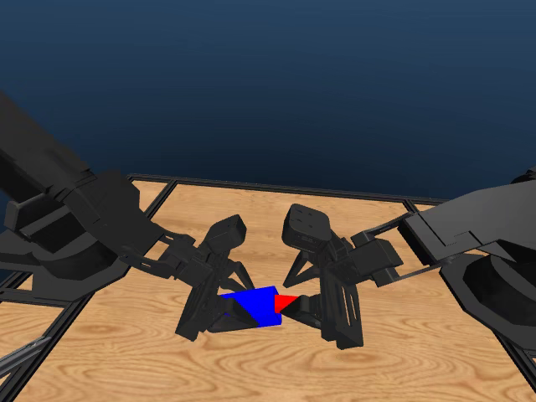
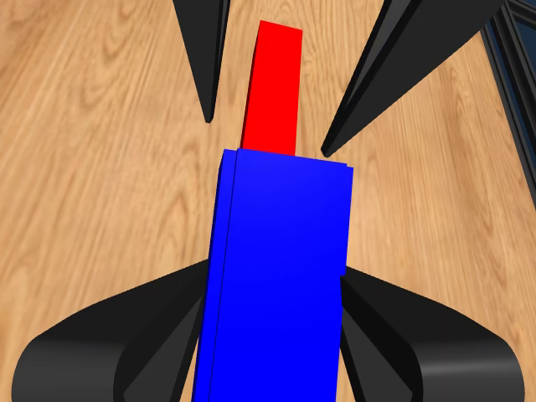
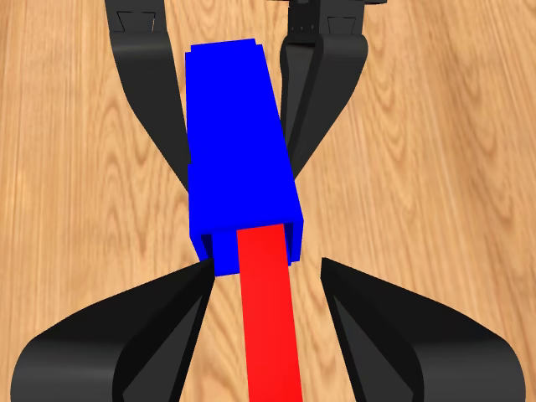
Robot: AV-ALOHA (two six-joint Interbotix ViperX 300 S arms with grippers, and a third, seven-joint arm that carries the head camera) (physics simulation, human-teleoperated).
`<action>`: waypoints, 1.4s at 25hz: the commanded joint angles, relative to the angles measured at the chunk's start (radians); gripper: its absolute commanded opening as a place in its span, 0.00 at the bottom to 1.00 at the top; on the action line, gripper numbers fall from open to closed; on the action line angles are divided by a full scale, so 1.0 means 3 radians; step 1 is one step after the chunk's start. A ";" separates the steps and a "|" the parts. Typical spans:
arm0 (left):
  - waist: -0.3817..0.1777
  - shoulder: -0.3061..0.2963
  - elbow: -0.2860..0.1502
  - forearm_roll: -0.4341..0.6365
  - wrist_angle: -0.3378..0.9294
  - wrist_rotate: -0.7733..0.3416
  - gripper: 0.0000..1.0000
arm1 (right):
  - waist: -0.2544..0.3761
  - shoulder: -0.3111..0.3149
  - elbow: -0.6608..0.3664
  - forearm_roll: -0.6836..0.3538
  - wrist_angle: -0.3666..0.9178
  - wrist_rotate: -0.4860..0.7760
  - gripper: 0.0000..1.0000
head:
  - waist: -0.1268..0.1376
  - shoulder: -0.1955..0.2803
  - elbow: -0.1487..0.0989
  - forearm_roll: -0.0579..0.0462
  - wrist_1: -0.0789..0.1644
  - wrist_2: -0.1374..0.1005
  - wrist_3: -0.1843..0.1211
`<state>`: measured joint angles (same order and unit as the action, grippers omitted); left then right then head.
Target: Insert peg into socket
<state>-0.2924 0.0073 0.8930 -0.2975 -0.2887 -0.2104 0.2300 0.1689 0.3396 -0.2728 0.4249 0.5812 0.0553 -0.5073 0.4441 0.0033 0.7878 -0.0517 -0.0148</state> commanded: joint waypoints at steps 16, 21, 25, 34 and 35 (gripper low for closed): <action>-0.0059 -0.0114 0.0128 -0.0166 -0.0345 0.0117 0.00 | 0.0078 -0.0650 0.1109 0.0199 -0.0332 0.0621 1.00 | 0.0091 -0.0077 -0.0041 -0.0002 -0.0115 -0.0094 -0.0103; -0.0065 -0.0105 0.0135 -0.0180 -0.0412 0.0112 0.00 | 0.0083 -0.0570 0.1019 0.0072 -0.0309 0.0623 0.00 | 0.0052 -0.0083 -0.0039 -0.0013 -0.0109 -0.0095 -0.0115; -0.0056 -0.0118 0.0107 -0.0174 -0.0373 0.0124 0.00 | 0.0058 -0.0500 0.0755 -0.0040 -0.0325 0.0541 0.00 | 0.0034 -0.0086 -0.0038 -0.0017 -0.0106 -0.0092 -0.0116; -0.0072 -0.0090 0.0105 -0.0188 -0.0413 0.0127 0.00 | -0.0010 -0.0120 0.0314 0.0054 -0.0564 0.0247 0.00 | 0.0065 -0.0071 -0.0038 -0.0009 -0.0099 -0.0093 -0.0108; -0.0073 -0.0112 0.0073 -0.0194 -0.0422 0.0130 0.00 | -0.0011 -0.0077 0.0257 0.0083 -0.0608 0.0198 0.00 | 0.0072 -0.0070 -0.0037 -0.0007 -0.0095 -0.0094 -0.0100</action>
<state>-0.3128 -0.0061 0.9409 -0.3548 -0.3768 -0.1794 0.2338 0.1414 0.4622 -0.2598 0.3011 0.6707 0.0726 -0.5209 0.4441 -0.0002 0.7686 -0.0809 -0.0471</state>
